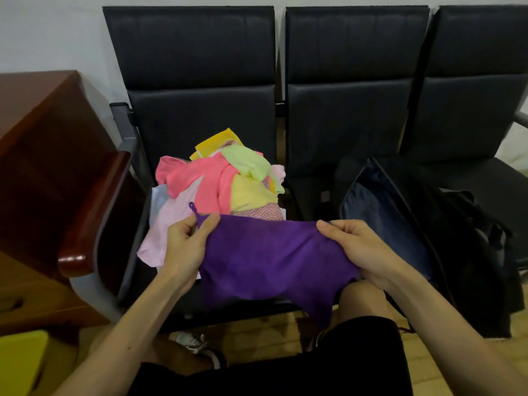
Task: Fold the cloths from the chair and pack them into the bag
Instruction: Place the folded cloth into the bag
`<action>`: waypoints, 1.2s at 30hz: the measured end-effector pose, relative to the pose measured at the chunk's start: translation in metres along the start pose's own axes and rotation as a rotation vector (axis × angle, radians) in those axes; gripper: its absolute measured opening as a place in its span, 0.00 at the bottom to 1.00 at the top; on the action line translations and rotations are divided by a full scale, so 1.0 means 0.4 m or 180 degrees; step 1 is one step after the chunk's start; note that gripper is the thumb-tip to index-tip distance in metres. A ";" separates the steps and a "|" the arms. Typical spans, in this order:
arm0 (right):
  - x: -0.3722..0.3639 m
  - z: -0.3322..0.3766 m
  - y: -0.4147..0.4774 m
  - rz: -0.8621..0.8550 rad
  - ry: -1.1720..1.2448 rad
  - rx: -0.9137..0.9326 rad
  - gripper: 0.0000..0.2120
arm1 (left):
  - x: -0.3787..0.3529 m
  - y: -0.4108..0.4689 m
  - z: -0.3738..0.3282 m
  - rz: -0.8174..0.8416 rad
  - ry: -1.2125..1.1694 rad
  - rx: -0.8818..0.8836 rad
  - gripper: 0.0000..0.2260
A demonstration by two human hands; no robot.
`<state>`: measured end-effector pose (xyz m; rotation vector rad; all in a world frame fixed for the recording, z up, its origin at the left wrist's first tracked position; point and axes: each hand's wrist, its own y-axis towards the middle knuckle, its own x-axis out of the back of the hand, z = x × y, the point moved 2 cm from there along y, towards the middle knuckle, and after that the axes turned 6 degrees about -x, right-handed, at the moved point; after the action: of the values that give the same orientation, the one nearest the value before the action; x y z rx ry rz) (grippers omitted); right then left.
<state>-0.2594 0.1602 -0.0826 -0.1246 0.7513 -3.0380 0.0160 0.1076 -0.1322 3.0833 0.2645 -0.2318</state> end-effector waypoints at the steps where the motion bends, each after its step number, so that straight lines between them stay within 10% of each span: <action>1: -0.016 -0.004 -0.001 0.0061 0.0053 0.0044 0.13 | -0.008 -0.013 0.001 0.0094 -0.0036 -0.0039 0.27; 3: -0.045 -0.008 -0.004 0.0195 0.0105 0.0090 0.11 | -0.025 -0.033 0.000 0.0199 -0.0077 -0.0134 0.37; 7: -0.088 -0.017 -0.003 0.0223 0.0078 0.0122 0.10 | -0.065 -0.072 -0.013 0.0351 0.0092 -0.0205 0.07; 12: -0.134 -0.017 0.005 0.0095 0.0203 0.0142 0.08 | -0.100 -0.113 -0.023 0.0841 0.0255 -0.0548 0.03; 36: -0.166 -0.035 0.010 0.0268 0.0990 -0.0262 0.10 | -0.104 -0.152 -0.013 0.1726 0.1021 -0.0953 0.19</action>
<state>-0.1943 0.1650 -0.1017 0.3779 0.8721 -2.9805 -0.0343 0.1608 -0.1224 2.7422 -0.4823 0.2941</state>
